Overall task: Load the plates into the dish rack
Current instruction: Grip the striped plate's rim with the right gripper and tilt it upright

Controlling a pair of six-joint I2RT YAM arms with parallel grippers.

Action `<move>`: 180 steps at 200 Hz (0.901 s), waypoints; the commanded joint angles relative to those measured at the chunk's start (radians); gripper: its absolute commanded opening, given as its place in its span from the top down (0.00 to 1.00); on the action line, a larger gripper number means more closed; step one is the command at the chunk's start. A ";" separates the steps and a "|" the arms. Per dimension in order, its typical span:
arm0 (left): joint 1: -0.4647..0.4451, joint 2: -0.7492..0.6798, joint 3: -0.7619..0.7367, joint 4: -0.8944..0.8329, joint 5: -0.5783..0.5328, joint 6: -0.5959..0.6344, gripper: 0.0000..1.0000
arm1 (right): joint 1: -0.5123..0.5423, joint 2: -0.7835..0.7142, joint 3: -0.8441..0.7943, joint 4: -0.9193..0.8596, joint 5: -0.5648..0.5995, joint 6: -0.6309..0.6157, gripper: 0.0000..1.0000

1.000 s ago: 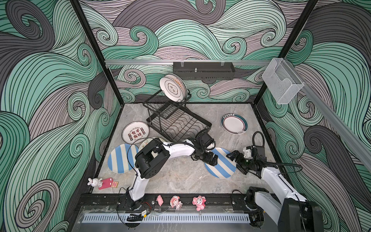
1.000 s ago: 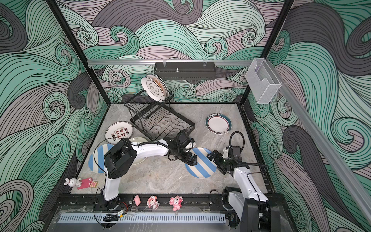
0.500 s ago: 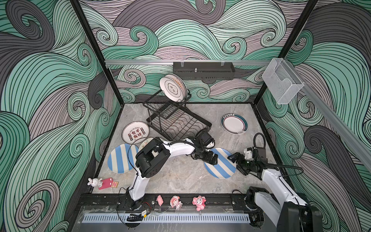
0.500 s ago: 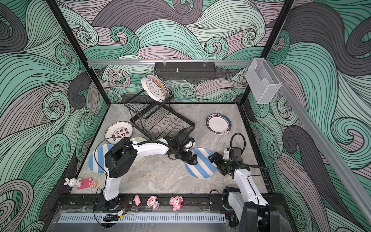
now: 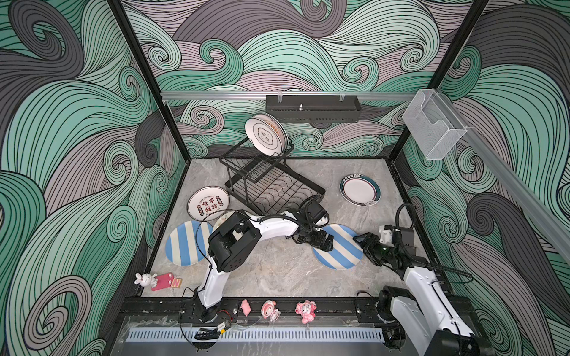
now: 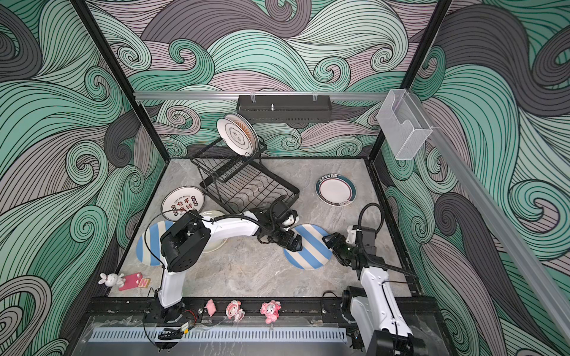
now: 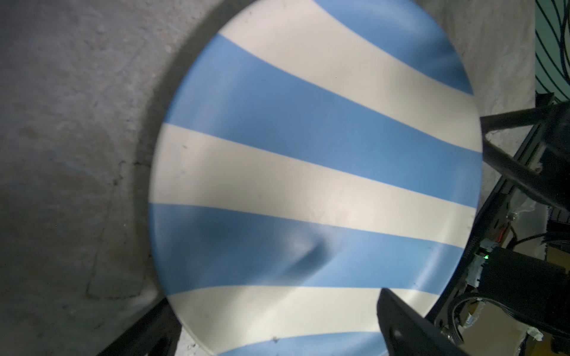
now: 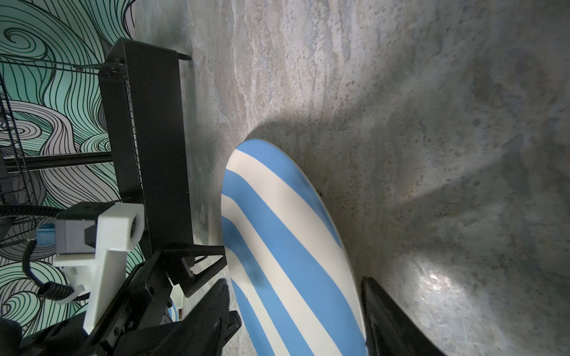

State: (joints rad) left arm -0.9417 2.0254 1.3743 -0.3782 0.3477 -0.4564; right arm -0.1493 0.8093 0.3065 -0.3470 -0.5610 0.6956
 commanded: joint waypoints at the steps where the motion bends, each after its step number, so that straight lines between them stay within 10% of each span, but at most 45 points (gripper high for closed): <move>1: -0.035 0.034 0.033 0.079 0.131 0.013 0.01 | 0.019 -0.008 -0.015 0.078 -0.220 0.065 0.41; 98: -0.034 0.037 0.033 0.093 0.137 0.006 0.01 | 0.005 -0.055 -0.033 0.141 -0.290 0.140 0.73; 180: -0.035 0.036 0.036 0.098 0.140 0.002 0.01 | 0.004 -0.132 0.020 -0.022 -0.269 0.037 0.74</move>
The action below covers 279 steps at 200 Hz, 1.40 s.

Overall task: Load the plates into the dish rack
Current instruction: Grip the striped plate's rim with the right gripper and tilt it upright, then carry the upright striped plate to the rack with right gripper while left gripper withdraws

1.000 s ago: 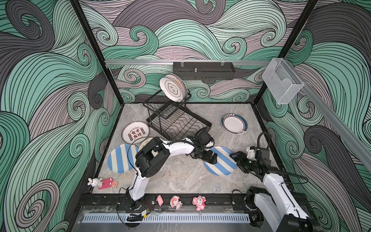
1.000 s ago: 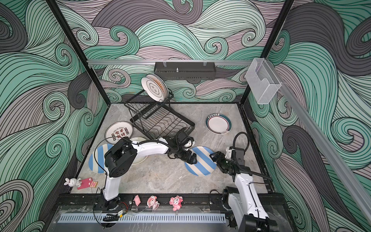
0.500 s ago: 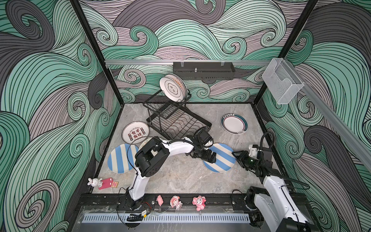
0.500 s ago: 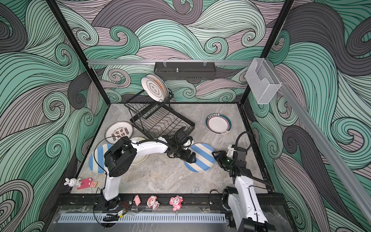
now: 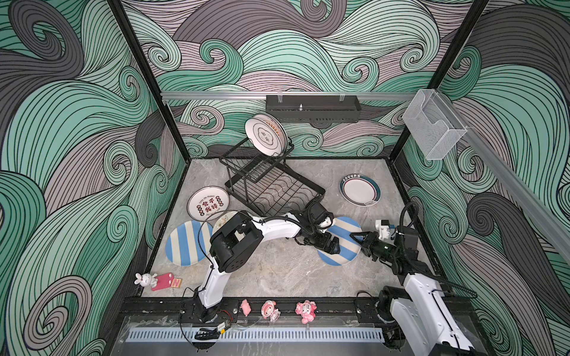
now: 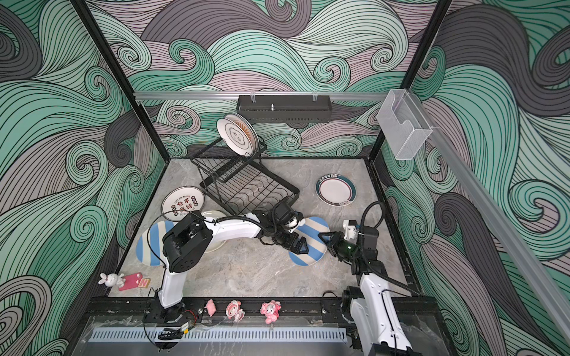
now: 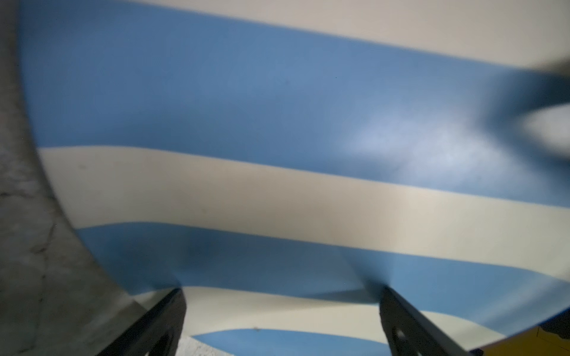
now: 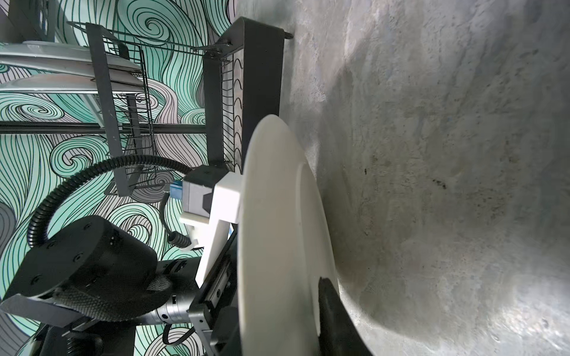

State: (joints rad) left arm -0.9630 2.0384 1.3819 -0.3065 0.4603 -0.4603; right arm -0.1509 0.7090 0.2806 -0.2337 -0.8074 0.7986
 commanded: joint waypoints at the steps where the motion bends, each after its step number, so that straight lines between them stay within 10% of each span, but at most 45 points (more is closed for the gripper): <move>1: -0.014 0.023 0.028 0.025 0.028 0.005 0.01 | 0.005 -0.034 0.049 -0.147 -0.018 -0.070 0.74; 162: 0.004 -0.128 0.033 -0.036 0.022 0.011 0.02 | 0.005 -0.022 0.258 -0.369 0.147 -0.281 0.99; 279: 0.375 -0.866 -0.220 -0.366 -0.109 0.089 0.01 | 0.111 0.072 0.651 -0.242 0.118 -0.334 1.00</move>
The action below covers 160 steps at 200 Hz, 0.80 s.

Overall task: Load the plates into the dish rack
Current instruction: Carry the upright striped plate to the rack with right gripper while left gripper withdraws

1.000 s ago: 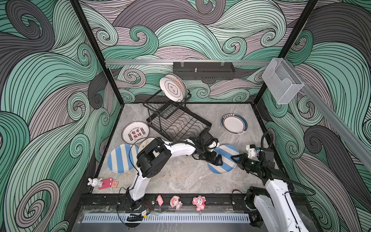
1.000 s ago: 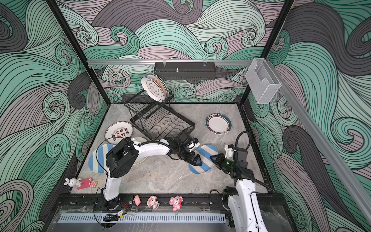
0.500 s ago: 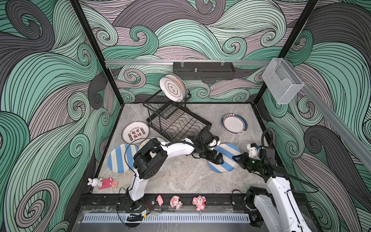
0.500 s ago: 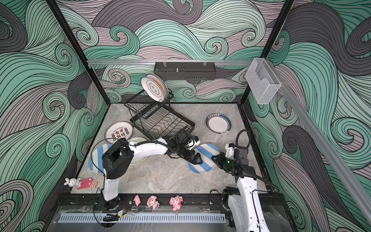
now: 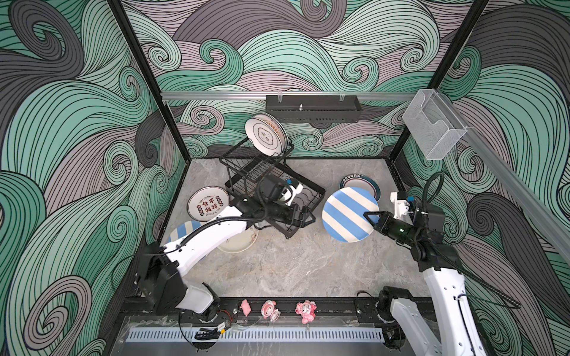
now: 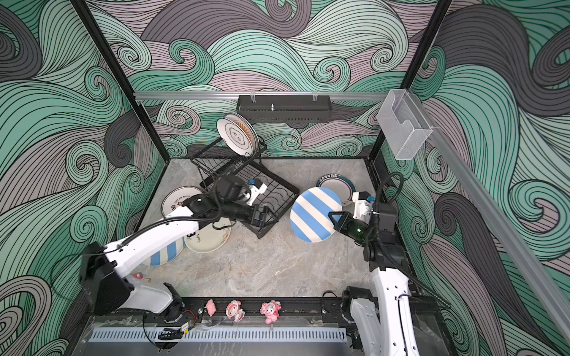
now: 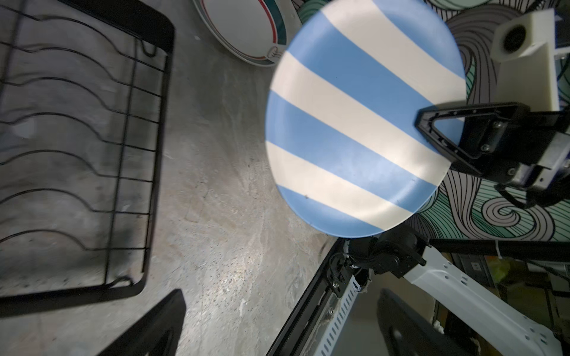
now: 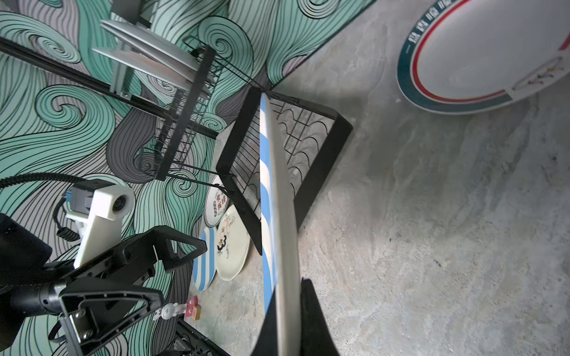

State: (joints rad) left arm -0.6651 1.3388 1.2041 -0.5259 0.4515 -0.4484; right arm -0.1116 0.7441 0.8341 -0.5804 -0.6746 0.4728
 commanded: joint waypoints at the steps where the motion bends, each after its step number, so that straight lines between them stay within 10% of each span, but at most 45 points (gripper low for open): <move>1: 0.080 -0.177 -0.045 -0.149 -0.109 0.082 0.01 | 0.078 0.040 0.104 0.104 -0.009 -0.011 1.00; 40: 0.265 -0.407 -0.094 -0.266 -0.231 0.168 0.01 | 0.330 0.202 0.300 0.118 0.197 -0.115 1.00; 100: 0.579 -0.442 -0.197 -0.234 -0.043 0.212 0.01 | 0.630 0.535 0.711 0.136 0.542 -0.319 1.00; 160: 0.608 -0.436 -0.288 -0.105 -0.036 0.198 0.01 | 0.757 0.886 1.095 0.215 0.696 -0.548 1.00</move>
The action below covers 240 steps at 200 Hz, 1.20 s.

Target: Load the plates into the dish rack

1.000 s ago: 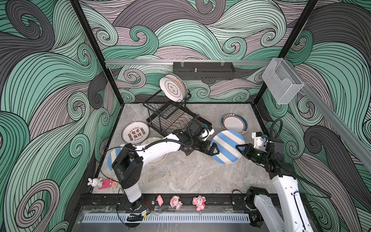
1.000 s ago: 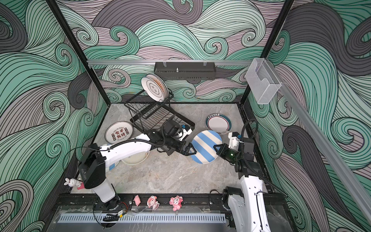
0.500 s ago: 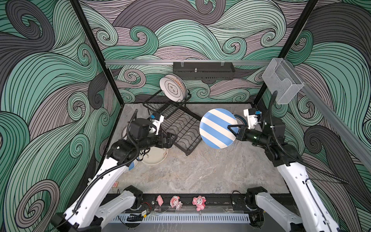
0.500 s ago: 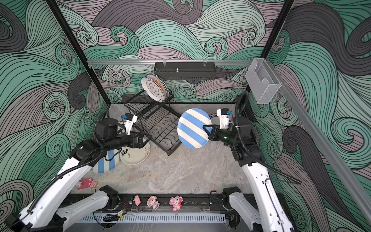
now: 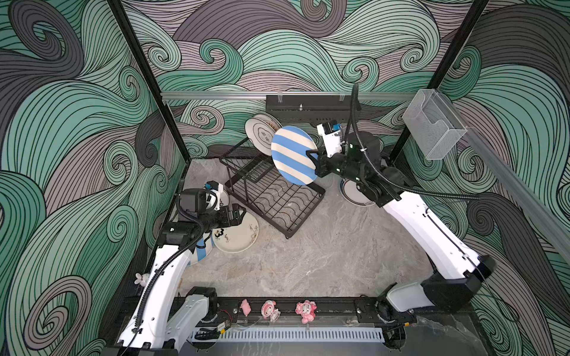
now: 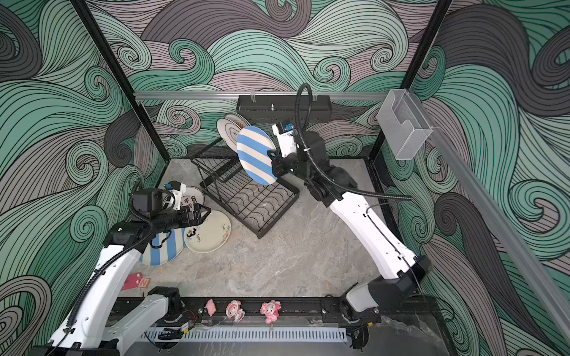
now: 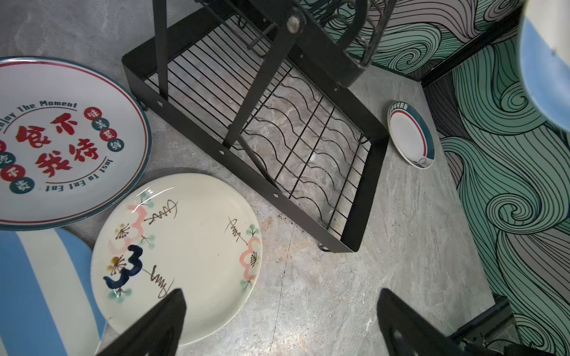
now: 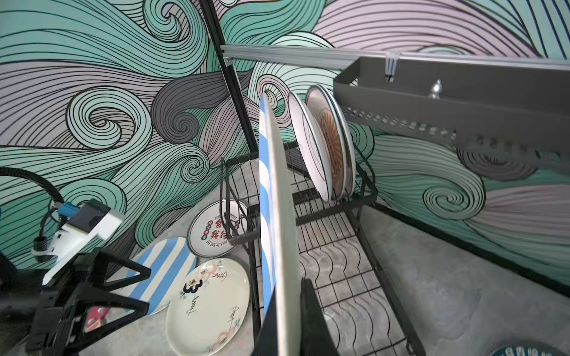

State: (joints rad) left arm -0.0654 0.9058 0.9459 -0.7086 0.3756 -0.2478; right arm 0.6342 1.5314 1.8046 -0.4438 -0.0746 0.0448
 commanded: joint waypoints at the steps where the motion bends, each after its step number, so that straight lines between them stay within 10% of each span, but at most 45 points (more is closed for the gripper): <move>1: 0.009 -0.003 -0.031 0.080 0.040 -0.003 0.02 | 0.012 0.103 0.130 0.079 0.099 -0.123 1.00; 131: 0.008 0.059 -0.044 0.078 0.009 0.087 0.02 | 0.068 0.536 0.506 0.281 0.160 -0.402 1.00; 240: 0.008 0.083 -0.048 0.091 0.000 0.076 0.01 | 0.016 0.643 0.636 0.215 0.031 -0.325 1.00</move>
State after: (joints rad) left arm -0.0654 0.9779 0.8948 -0.6273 0.3847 -0.1684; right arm 0.6800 2.1750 2.4287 -0.2630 0.0177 -0.3355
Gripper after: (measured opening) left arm 0.986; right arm 0.077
